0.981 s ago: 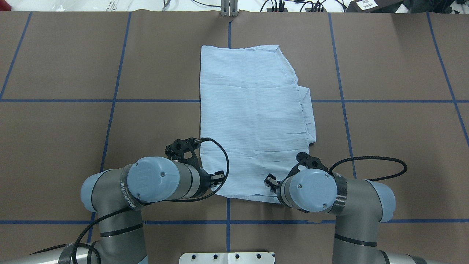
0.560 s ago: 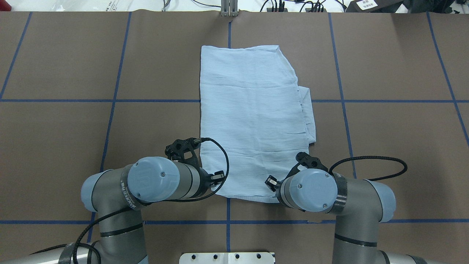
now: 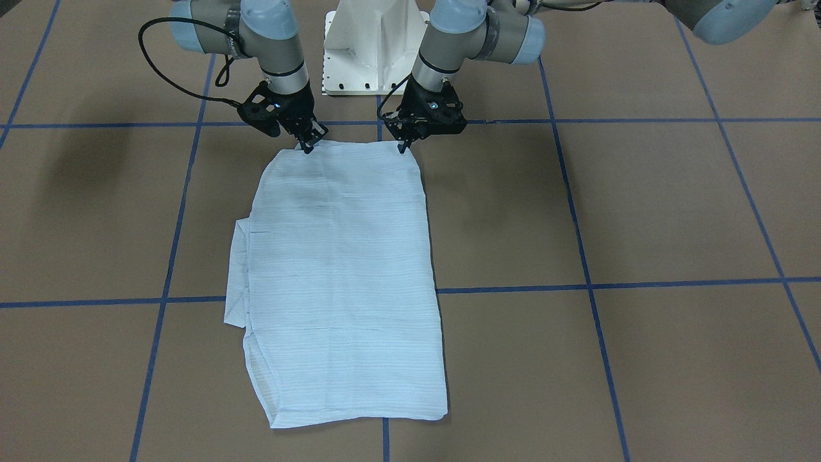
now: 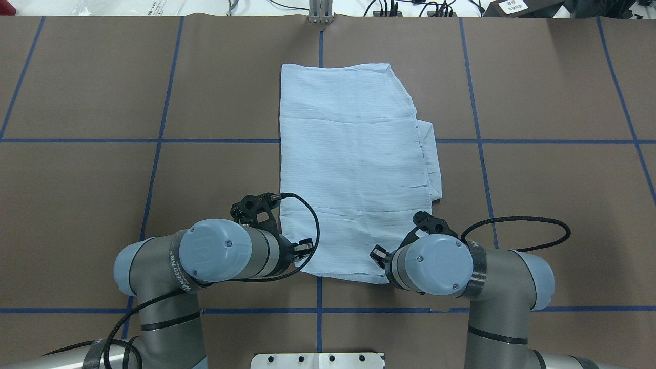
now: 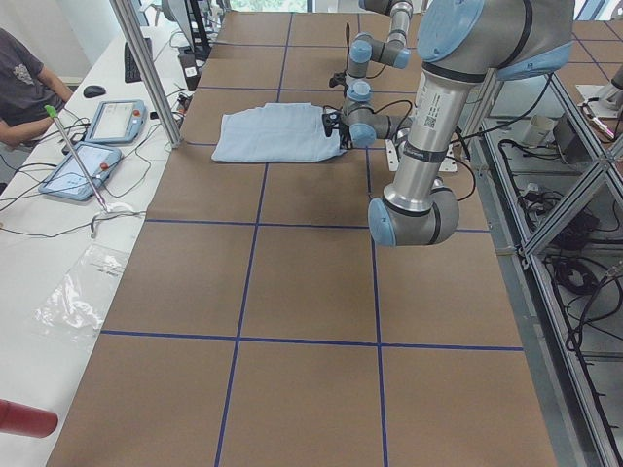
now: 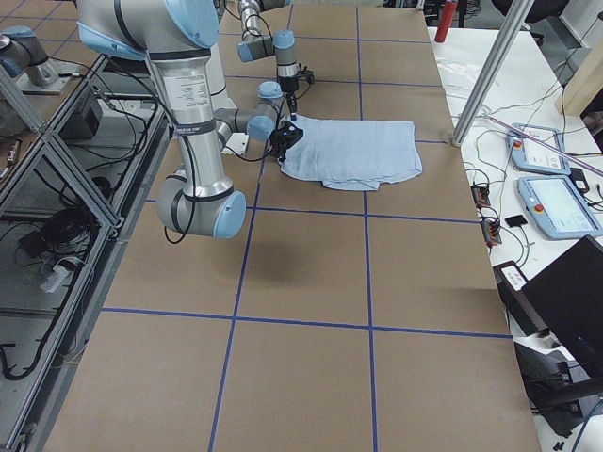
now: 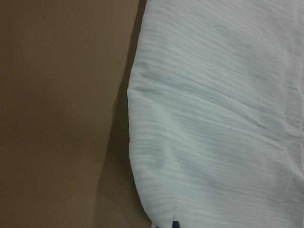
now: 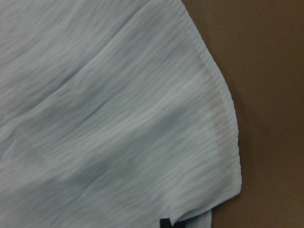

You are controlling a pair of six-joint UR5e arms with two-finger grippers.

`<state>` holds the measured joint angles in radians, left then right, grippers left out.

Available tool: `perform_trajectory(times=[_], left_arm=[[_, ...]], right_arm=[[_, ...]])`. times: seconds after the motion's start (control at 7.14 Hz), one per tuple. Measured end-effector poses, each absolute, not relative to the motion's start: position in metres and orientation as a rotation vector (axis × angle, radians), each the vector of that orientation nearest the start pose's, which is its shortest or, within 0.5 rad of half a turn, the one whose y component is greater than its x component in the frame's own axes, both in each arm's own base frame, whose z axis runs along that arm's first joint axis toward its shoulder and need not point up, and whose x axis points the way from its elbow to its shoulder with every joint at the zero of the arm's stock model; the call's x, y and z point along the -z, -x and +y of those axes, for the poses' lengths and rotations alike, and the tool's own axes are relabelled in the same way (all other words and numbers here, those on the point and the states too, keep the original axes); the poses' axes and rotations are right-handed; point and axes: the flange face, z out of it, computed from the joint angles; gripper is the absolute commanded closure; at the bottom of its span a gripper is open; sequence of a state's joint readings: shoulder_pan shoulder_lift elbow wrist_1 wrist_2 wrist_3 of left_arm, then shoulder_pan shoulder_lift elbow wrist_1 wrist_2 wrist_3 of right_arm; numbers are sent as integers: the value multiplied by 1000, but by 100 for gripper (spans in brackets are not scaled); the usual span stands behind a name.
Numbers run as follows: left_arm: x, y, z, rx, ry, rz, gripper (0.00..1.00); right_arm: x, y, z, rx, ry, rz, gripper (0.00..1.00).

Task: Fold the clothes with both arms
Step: 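Grasp the shirt's nearest edge with both grippers, then lift the near edge with both grippers and fold it away from the robot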

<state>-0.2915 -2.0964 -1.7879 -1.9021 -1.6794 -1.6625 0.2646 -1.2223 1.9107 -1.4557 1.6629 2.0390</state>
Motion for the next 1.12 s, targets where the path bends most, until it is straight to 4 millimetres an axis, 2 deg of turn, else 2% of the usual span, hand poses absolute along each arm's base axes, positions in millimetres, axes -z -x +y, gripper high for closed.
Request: perform_trajectory(times=[0.7,1.12], left_arm=[[-211,-562,-297,281,-9,1114,100],[-174,-524,-280,259,14,1136,100]], right_arm=[[-287,509,-273,-665,176,-856,100],[-265,480,-264,-647,187,-919,100]])
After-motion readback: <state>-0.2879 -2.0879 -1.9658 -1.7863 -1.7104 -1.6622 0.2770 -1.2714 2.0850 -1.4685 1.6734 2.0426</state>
